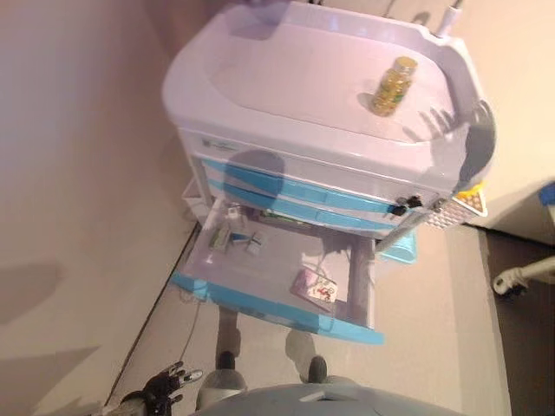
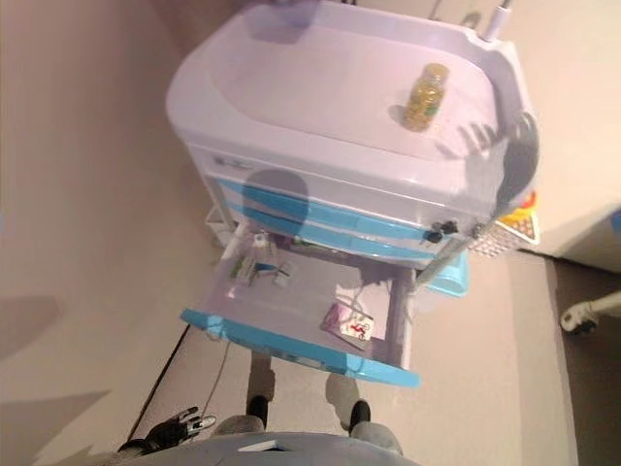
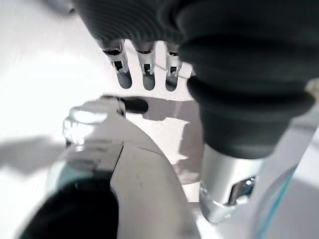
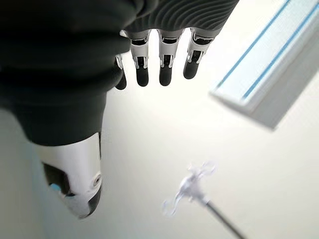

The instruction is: Open the drawer and pick up the medicine

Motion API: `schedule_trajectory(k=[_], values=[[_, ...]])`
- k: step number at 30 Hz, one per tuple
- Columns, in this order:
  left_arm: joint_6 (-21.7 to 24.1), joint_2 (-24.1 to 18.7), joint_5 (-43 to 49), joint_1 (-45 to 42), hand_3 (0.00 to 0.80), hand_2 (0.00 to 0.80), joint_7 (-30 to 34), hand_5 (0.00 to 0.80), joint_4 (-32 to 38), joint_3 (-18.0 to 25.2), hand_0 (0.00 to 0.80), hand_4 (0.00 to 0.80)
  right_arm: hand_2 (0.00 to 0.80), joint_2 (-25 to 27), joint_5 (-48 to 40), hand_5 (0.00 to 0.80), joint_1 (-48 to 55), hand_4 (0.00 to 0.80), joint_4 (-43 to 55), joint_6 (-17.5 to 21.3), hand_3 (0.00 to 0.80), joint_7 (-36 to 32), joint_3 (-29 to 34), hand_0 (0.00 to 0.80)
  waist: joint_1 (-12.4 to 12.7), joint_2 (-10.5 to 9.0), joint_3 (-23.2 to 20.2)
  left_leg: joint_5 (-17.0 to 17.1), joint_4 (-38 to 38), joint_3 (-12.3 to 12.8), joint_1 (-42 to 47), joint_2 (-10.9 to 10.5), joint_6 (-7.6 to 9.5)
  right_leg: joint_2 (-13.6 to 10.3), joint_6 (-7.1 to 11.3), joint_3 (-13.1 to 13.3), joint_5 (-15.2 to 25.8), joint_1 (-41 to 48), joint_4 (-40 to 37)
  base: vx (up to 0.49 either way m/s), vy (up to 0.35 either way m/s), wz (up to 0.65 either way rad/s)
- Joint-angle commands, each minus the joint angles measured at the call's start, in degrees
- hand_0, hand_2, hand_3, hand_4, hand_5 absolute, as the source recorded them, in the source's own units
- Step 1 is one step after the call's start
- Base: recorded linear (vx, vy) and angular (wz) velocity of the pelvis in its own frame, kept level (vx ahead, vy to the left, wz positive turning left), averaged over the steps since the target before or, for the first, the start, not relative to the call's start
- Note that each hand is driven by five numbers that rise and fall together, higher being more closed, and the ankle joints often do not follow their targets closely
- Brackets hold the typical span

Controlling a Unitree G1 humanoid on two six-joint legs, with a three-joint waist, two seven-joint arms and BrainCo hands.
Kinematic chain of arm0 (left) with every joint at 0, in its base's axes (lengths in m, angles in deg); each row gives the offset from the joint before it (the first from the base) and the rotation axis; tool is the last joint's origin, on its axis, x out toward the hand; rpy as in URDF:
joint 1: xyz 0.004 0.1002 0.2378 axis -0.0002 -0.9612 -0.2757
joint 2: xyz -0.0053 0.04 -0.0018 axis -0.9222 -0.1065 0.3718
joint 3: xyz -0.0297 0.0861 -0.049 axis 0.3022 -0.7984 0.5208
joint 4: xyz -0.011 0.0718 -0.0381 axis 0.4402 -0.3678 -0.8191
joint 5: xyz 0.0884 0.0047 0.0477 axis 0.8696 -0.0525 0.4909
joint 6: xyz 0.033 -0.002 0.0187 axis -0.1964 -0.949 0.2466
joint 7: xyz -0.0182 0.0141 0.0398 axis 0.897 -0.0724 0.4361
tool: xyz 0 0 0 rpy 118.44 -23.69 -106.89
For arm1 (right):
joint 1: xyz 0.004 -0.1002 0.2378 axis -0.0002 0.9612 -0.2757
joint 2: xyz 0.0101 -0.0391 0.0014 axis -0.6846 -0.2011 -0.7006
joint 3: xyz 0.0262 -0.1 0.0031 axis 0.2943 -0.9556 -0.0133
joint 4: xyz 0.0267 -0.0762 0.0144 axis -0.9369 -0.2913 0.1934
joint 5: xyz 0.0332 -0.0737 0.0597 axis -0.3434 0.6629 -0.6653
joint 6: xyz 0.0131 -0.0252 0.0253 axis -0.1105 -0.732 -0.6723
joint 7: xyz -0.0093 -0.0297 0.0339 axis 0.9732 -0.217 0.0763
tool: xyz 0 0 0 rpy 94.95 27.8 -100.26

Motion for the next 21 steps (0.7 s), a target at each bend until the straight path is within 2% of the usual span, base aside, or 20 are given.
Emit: schedule_trajectory(k=[1, 2, 3, 5, 8, 14, 18, 19, 21], values=[[1.78, -2.55, 12.54, 2.05, 0.000, 0.000, -2.46, 0.000, -3.34, -4.38, 0.000, 0.000, 0.000, -5.39, -4.55, 0.000, 12.05, 0.000, 6.96, 1.98, 0.000, -8.79, 2.96, 0.000, -2.85, 0.28, -4.27, -3.34, 6.08, 1.59, -3.51, 0.50, 2.70, -1.99, 2.99, 1.52, -0.68, -3.90, 7.39, 0.002, -0.042, -0.27], [2.45, -2.38, 15.55, 2.72, 0.000, 0.000, -4.05, 0.000, -3.90, -5.45, 0.000, 0.000, 0.000, -8.82, -5.87, 0.000, 18.42, 0.000, 9.15, 2.32, 0.000, -10.88, 4.98, 0.000, -4.40, 0.43, -3.97, -3.61, 6.08, 2.58, -2.96, 0.74, 2.82, -1.79, 3.01, 2.38, -0.82, -3.99, 7.62, 0.030, -0.040, -0.39], [2.64, -2.53, 17.87, 2.98, 0.000, 0.000, -4.42, 0.000, -3.85, -6.21, 0.000, 0.000, 0.000, -10.23, -6.96, 0.000, 20.79, 0.000, 9.52, 1.70, 0.000, -11.80, 5.94, 0.000, -4.82, 0.47, -4.11, -4.01, 6.02, 3.00, -2.68, 0.86, 2.83, -1.68, 3.11, 2.79, -1.13, -4.00, 7.65, 0.026, -0.047, -0.39], [3.61, -2.90, 23.62, 3.94, 0.000, 0.000, -6.77, 0.000, -3.48, -8.08, 0.000, 0.000, 0.000, -15.77, -8.82, 0.000, 27.96, 0.000, 7.84, 3.06, 0.000, -17.76, 7.85, 0.000, -7.28, 0.37, -3.85, -4.31, 6.50, 4.63, -2.57, 1.18, 2.81, -1.42, 3.23, 3.90, -1.15, -4.77, 8.11, -0.010, -0.068, -0.39], [4.06, -4.59, 31.75, 5.99, 0.000, 0.000, -9.71, 0.000, -1.52, -11.44, 0.000, 0.000, 0.000, -21.14, -9.30, 0.000, 33.65, 0.000, 4.03, 3.21, 0.000, -24.88, 6.30, 0.000, -9.93, 0.25, -3.19, -4.64, 7.04, 6.53, -2.31, 1.49, 2.83, -1.15, 3.38, 5.09, -0.87, -5.62, 8.39, -0.026, -0.069, -0.35], [3.10, -5.89, 35.34, 9.29, 0.000, 0.000, -11.47, 0.000, 2.03, -14.20, 0.000, 0.000, 0.000, -26.55, -12.47, 0.000, 37.27, 0.000, 1.50, 2.67, 0.000, -33.86, 0.99, 0.000, -12.69, 0.45, -1.87, -5.02, 8.08, 9.00, -2.33, 1.91, 2.87, -0.96, 3.62, 6.49, -0.46, -6.90, 8.81, -0.027, -0.041, -0.37], [3.27, -5.74, 34.98, 12.82, 0.000, 0.000, -13.77, 0.000, 1.53, -15.31, 0.000, 0.000, 0.000, -29.06, -10.01, 0.000, 37.24, 0.000, -2.61, 5.98, 0.000, -37.92, -3.38, 0.000, -14.24, 0.81, -0.99, -5.00, 8.52, 10.48, -2.64, 2.04, 2.88, -0.79, 3.70, 7.34, -0.22, -7.97, 9.18, -0.037, -0.005, -0.25], [3.14, -5.67, 34.84, 13.64, 0.000, 0.000, -14.46, 0.000, 1.60, -15.56, 0.000, 0.000, 0.000, -29.54, -13.28, 0.000, 37.10, 0.000, -3.95, 6.09, 0.000, -40.54, -4.31, 0.000, -14.56, 0.90, -0.79, -5.04, 8.73, 10.61, -2.87, 2.03, 2.93, -0.77, 3.69, 7.54, -0.14, -8.33, 9.28, -0.046, 0.004, -0.14], [3.69, -5.85, 34.45, 14.88, 0.000, 0.000, -15.17, 0.000, 1.51, -15.35, 0.000, 0.000, 0.000, -30.83, -14.27, 0.000, 37.63, 0.000, -6.12, 6.59, 0.000, -45.56, -6.02, 0.000, -14.88, 1.01, -0.48, -5.01, 9.19, 10.84, -3.65, 2.02, 2.74, -0.76, 3.75, 7.57, -0.11, -9.18, 9.62, -0.057, 0.007, -0.05]])
